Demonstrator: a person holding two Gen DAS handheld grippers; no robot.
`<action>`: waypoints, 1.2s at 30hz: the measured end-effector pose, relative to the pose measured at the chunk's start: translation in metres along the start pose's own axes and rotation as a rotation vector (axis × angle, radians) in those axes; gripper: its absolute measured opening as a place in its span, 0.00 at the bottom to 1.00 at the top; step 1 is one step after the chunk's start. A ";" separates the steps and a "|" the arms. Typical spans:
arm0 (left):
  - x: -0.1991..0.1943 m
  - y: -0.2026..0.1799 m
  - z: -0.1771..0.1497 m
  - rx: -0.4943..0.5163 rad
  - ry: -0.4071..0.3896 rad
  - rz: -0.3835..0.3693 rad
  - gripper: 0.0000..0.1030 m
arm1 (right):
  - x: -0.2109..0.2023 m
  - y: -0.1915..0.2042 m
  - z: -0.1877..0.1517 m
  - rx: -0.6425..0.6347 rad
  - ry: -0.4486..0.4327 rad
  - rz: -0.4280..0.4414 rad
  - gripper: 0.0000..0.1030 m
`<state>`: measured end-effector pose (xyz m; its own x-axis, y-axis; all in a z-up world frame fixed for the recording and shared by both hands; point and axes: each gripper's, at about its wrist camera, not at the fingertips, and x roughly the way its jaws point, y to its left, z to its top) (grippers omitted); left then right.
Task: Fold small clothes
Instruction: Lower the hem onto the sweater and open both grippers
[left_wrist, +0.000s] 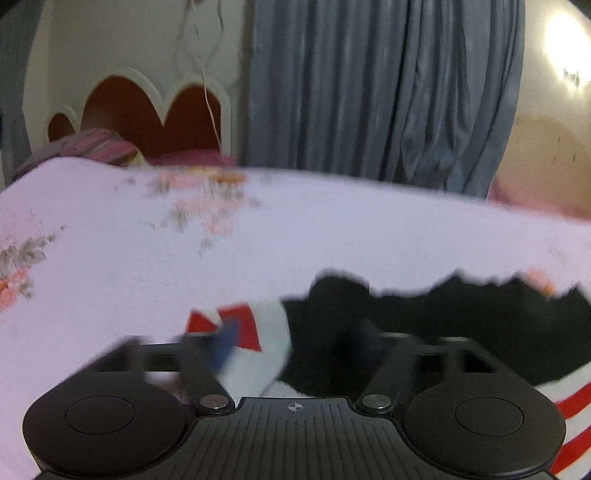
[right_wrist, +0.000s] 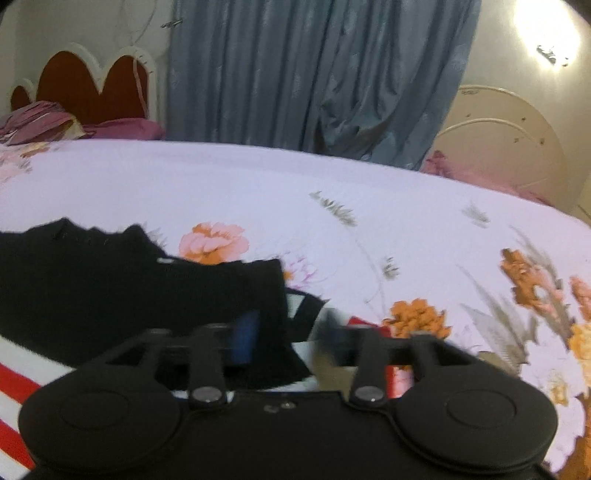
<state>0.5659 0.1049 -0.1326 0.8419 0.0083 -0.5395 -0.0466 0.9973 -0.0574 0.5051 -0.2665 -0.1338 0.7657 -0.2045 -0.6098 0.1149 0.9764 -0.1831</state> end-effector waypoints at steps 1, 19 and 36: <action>-0.007 -0.003 0.001 -0.001 -0.045 0.012 0.82 | -0.010 0.005 0.001 -0.014 -0.019 0.024 0.56; -0.012 -0.024 -0.039 0.221 0.089 -0.168 0.82 | -0.003 0.008 -0.007 -0.012 0.044 0.100 0.42; -0.057 -0.095 -0.042 0.247 0.130 -0.181 0.82 | -0.055 0.078 -0.023 -0.082 0.018 0.272 0.43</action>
<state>0.4994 0.0071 -0.1313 0.7485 -0.1641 -0.6425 0.2423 0.9696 0.0348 0.4576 -0.1807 -0.1326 0.7496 0.0628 -0.6589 -0.1458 0.9867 -0.0719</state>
